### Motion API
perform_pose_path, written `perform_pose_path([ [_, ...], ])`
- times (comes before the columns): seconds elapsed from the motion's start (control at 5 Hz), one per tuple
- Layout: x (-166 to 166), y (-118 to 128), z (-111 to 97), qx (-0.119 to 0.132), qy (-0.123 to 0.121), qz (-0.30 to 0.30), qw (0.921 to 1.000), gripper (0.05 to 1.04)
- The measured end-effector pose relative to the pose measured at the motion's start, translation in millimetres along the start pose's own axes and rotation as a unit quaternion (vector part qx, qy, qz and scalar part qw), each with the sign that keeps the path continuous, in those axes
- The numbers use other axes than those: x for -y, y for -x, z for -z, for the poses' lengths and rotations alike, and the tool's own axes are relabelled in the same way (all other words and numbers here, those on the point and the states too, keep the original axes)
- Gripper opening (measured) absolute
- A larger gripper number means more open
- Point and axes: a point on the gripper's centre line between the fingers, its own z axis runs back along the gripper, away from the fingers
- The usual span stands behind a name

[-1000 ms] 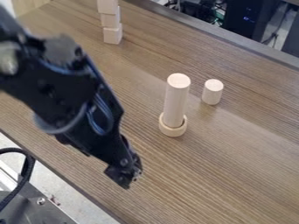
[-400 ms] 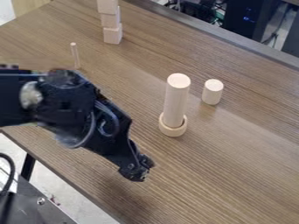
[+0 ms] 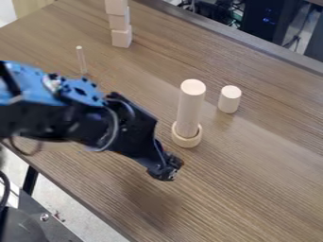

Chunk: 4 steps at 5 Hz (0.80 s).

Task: Move the ring to the centre of the table

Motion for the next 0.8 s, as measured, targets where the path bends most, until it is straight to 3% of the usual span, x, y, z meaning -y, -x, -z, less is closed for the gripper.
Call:
perform_pose_path([
  [0.8, -8, -13, 47, 0.013, 0.001, 0.043, 0.9990, 0.997],
])
